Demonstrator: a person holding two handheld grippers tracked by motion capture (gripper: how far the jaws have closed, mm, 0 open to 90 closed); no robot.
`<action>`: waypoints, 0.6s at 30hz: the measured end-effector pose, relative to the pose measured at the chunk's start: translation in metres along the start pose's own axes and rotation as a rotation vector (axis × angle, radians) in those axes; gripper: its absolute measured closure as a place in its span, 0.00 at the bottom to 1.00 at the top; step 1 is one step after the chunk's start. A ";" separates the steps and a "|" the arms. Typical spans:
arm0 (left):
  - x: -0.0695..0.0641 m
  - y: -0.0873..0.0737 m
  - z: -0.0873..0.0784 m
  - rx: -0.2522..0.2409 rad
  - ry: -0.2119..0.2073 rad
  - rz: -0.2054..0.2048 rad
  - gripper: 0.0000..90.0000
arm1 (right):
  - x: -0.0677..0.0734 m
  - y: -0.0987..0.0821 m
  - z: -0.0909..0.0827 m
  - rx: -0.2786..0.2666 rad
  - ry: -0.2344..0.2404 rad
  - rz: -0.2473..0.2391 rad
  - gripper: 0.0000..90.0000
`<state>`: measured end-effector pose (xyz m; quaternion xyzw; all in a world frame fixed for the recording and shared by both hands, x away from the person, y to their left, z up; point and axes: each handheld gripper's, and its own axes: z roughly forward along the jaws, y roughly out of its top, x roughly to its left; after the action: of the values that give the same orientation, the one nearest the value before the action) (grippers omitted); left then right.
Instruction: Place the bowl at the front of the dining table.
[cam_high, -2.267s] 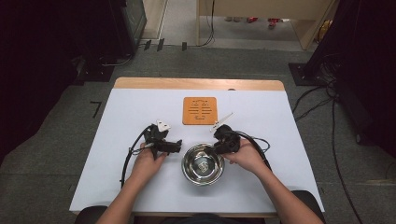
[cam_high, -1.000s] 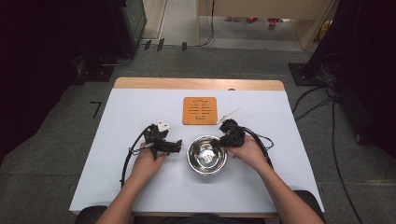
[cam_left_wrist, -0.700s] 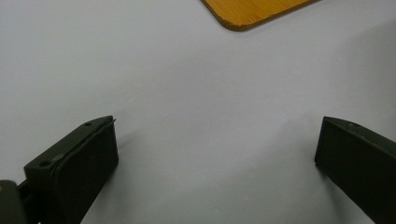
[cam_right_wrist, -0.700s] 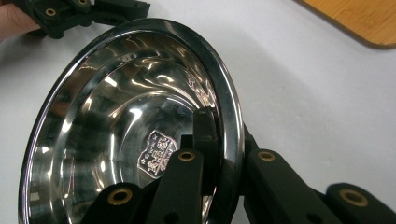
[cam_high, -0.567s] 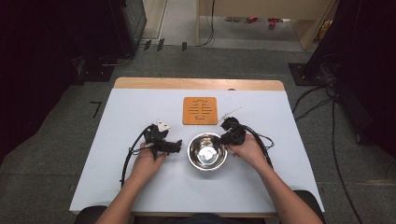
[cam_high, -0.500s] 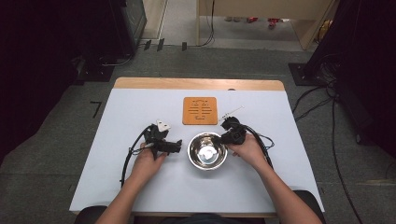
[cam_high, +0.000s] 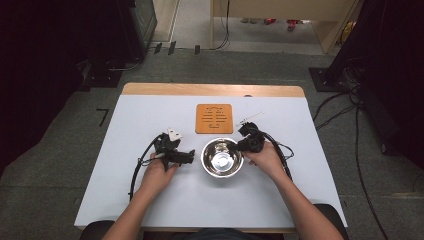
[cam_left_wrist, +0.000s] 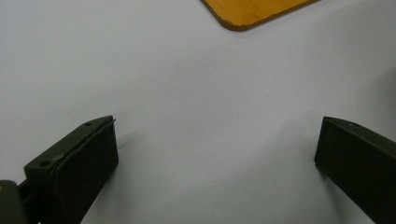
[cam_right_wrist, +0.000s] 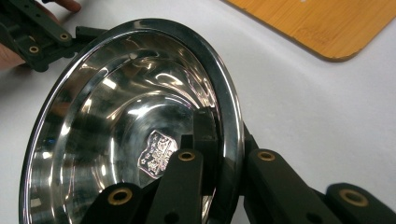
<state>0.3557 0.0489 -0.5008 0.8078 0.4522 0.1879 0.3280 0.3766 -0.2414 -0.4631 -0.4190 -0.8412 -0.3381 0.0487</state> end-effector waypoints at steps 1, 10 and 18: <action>0.000 0.000 0.000 0.000 0.000 0.000 0.00 | -0.001 0.001 -0.001 -0.005 -0.003 0.008 0.97; 0.000 0.000 0.000 0.000 0.000 0.000 0.00 | -0.004 0.005 -0.001 -0.015 -0.007 0.030 0.97; 0.000 0.000 0.000 0.000 0.000 0.000 0.00 | -0.006 0.006 -0.002 -0.020 -0.026 0.043 0.97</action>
<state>0.3556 0.0489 -0.5008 0.8079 0.4522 0.1880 0.3280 0.3841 -0.2444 -0.4606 -0.4419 -0.8291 -0.3400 0.0407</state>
